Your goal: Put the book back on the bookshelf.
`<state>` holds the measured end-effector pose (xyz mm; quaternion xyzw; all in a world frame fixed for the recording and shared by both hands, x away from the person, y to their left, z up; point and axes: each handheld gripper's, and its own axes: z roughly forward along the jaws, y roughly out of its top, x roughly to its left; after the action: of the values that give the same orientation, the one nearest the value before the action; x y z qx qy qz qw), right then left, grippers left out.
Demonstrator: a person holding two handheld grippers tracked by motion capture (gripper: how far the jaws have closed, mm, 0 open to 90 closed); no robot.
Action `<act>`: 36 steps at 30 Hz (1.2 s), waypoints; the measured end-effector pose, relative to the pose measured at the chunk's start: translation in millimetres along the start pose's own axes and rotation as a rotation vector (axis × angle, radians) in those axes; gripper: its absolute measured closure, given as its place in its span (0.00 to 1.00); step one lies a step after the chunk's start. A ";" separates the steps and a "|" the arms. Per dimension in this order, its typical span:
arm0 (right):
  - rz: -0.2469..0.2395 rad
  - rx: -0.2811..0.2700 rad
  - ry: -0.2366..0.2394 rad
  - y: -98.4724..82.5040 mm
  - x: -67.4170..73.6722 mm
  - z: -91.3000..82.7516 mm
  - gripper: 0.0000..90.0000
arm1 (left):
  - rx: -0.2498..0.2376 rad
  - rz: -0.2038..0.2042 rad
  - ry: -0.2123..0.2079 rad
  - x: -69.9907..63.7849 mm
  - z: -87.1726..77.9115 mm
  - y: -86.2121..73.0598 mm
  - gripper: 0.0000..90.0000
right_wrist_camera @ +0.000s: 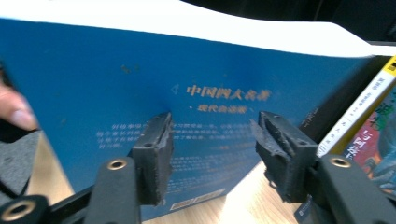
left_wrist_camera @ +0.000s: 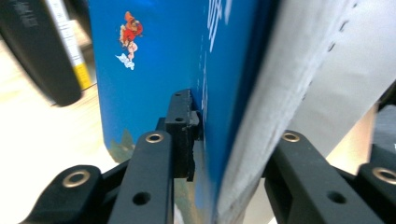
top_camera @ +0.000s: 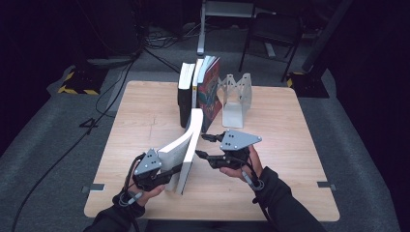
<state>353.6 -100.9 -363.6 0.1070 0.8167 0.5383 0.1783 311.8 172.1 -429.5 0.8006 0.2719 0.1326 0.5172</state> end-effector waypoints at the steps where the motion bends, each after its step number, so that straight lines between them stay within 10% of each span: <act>1: -0.006 0.001 0.003 -0.2 0.0 -1.3 0.52 | -0.010 0.006 -0.022 2.2 3.1 1.1 0.81; 18: 0.047 -0.015 -0.140 -38.9 -22.4 -85.1 0.54 | -0.046 0.049 -0.240 -23.7 95.4 37.8 0.79; 31: 0.063 -0.053 -0.214 -46.4 -18.6 -93.5 0.54 | -0.049 0.082 -0.210 -23.7 101.2 42.2 0.74; 36: 0.077 -0.067 -0.209 -49.2 -15.9 -93.9 0.52 | -0.013 0.157 -0.153 -29.9 96.1 43.7 0.68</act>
<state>330.8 -205.2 -372.4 0.1880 0.7703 0.5579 0.2451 347.8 68.5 -429.4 0.8239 0.1673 0.1130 0.5296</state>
